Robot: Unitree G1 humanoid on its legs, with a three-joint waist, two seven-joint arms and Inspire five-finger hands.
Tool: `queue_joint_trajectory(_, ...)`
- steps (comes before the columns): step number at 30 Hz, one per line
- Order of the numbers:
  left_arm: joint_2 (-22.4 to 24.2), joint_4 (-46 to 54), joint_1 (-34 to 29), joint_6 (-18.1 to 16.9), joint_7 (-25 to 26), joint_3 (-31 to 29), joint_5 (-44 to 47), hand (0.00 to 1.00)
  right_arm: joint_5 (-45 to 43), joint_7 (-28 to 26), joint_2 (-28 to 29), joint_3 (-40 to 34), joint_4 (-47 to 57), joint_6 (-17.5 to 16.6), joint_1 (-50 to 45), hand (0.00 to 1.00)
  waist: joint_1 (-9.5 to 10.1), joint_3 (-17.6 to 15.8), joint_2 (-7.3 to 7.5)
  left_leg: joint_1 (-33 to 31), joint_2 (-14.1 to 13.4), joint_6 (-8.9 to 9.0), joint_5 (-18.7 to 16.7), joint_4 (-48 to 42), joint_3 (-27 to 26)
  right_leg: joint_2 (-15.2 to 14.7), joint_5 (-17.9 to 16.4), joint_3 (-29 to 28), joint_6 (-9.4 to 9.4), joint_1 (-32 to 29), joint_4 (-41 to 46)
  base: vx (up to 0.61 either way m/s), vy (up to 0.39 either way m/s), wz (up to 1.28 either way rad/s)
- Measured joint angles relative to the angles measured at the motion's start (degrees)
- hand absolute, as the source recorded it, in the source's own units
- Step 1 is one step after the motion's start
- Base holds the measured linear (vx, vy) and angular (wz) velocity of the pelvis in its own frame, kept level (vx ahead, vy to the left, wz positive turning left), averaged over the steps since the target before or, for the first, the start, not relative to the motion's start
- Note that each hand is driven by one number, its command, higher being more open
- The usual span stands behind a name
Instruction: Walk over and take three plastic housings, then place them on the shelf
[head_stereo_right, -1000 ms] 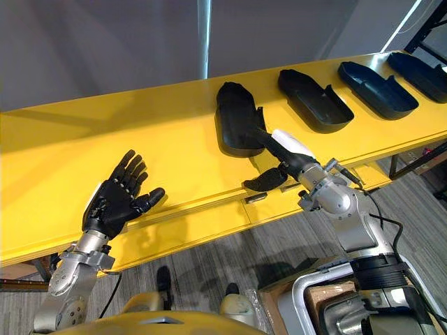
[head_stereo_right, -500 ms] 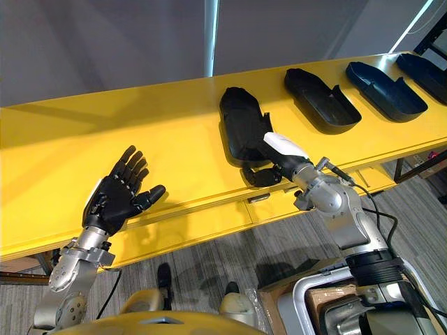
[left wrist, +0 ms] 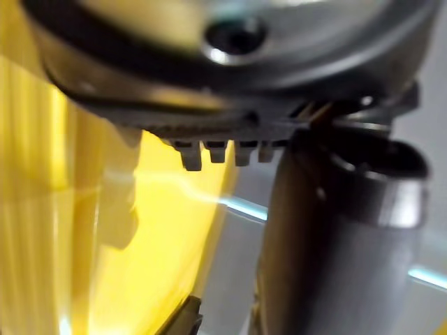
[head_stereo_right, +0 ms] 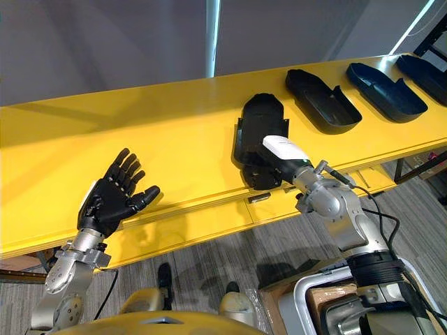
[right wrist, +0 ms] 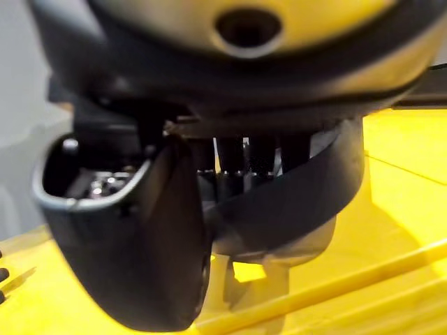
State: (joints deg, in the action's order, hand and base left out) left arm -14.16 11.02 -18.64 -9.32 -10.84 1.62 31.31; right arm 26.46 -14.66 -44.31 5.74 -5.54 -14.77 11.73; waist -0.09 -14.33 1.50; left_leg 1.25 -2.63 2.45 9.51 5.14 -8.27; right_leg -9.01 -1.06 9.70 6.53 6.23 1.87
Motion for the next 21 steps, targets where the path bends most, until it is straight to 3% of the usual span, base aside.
queue_joint_trajectory(4, 0.0, -0.3, 0.0, -0.2, -0.6, 0.0, 0.0, 1.00, 2.6, 3.7, -1.6, 0.6, -1.8, -3.1, 0.0, 0.00, 0.19, 0.0, 0.00, 0.0, 0.0, -0.06, 0.1, 0.0, 0.3, 0.0, 0.0, 0.2, 0.01, 0.1, -0.1, 0.00, 0.002, 0.02)
queue_joint_trajectory(11, 0.0, -1.3, 0.0, -1.1, -1.7, 0.1, 0.0, 1.00, 9.6, 16.6, -5.8, 5.1, -8.7, -10.4, 2.9, 0.00, 1.53, 0.1, -0.17, -0.1, 0.1, 0.07, 0.2, 0.0, 1.6, 0.1, 0.5, 1.5, 0.24, 1.0, -0.5, 0.02, -0.003, 0.08)
queue_joint_trajectory(15, -0.2, -2.2, 0.2, -2.5, -2.4, 0.7, 0.0, 1.00, 11.5, 21.0, -5.8, 8.1, -12.2, -13.7, 7.5, 0.00, 1.61, 0.2, -0.30, -0.6, -0.1, -0.02, 0.5, 0.0, 3.0, 0.2, 0.7, 2.7, 0.43, 1.9, -1.1, 0.02, -0.011, 0.16)
queue_joint_trajectory(21, -1.0, -3.8, 1.1, -3.9, -4.4, 1.2, 0.0, 1.00, 11.5, 24.3, -5.8, 14.0, -17.6, -16.4, 14.6, 0.00, 3.46, 0.3, -0.47, -0.8, 0.0, 0.01, 0.7, 0.0, 4.5, 0.3, 0.7, 4.4, 0.39, 2.7, -1.7, 0.00, 0.001, 0.15)
